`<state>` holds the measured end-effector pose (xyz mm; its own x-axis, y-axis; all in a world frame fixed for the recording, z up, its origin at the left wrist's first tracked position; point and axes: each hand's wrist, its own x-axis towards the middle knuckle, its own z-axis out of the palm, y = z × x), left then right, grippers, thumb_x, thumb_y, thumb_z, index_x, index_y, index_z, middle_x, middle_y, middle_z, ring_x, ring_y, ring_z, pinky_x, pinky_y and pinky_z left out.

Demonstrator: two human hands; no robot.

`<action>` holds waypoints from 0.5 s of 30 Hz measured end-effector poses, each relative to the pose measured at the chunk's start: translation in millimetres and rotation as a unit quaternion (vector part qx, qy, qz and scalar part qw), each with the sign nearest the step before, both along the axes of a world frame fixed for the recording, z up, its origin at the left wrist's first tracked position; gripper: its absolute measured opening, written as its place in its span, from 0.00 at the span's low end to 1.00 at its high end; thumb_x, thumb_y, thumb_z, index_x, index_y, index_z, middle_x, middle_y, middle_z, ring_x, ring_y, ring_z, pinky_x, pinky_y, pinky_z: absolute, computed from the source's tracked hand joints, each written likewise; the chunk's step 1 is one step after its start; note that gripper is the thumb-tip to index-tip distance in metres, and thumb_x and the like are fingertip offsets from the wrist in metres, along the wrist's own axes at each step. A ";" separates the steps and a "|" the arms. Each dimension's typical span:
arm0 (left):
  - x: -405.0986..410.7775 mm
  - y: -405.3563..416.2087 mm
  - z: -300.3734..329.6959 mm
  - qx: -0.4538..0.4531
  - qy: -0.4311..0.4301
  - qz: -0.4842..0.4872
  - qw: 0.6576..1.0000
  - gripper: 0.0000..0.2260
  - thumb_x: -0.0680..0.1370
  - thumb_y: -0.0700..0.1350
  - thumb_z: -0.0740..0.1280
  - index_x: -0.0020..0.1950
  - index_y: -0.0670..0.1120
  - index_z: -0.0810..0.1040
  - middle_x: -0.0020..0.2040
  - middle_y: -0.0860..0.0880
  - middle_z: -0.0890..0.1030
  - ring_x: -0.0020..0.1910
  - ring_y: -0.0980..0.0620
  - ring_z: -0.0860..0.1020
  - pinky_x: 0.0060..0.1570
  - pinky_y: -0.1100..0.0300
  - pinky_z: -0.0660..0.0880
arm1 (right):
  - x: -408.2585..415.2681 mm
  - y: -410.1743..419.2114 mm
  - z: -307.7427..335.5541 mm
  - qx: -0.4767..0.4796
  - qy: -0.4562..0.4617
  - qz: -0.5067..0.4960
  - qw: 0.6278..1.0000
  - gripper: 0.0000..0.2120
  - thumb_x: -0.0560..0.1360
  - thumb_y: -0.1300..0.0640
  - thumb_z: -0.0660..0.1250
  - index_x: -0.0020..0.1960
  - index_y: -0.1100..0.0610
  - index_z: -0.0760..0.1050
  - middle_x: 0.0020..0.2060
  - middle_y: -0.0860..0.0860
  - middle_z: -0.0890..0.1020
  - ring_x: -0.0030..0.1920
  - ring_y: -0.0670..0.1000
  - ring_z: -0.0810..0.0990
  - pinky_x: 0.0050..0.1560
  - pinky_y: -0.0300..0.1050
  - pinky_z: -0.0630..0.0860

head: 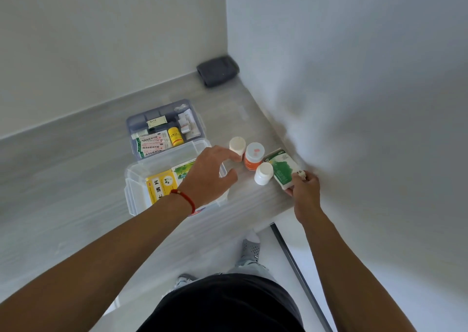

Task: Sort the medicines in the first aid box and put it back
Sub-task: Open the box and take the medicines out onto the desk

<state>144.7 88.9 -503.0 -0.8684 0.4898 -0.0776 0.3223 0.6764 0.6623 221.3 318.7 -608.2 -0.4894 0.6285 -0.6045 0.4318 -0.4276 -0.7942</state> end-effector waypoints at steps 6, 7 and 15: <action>10.5 -21.8 0.7 0.040 0.059 0.060 0.996 0.10 0.75 0.40 0.70 0.55 0.50 0.82 0.54 0.54 0.80 0.54 0.53 0.76 0.60 0.54 0.75 | -5.5 -6.5 -9.9 0.019 -0.070 -0.001 0.997 0.20 0.78 0.61 0.64 0.70 0.62 0.70 0.60 0.59 0.81 0.57 0.59 0.83 0.60 0.57 0.82; 11.0 -27.7 0.8 0.046 0.062 0.071 0.994 0.10 0.75 0.39 0.70 0.55 0.49 0.82 0.54 0.54 0.80 0.54 0.53 0.77 0.59 0.54 0.77 | -3.6 -7.4 -9.6 0.041 -0.084 0.017 0.995 0.20 0.77 0.61 0.64 0.69 0.61 0.71 0.59 0.59 0.81 0.56 0.58 0.83 0.56 0.54 0.82; 14.2 -86.1 -6.0 -0.011 -0.013 0.195 0.981 0.12 0.74 0.36 0.68 0.56 0.45 0.81 0.54 0.48 0.82 0.55 0.49 0.79 0.58 0.50 0.78 | 7.8 -9.3 34.9 0.201 -0.130 0.244 0.940 0.21 0.80 0.54 0.64 0.72 0.55 0.71 0.63 0.53 0.79 0.60 0.55 0.78 0.57 0.49 0.74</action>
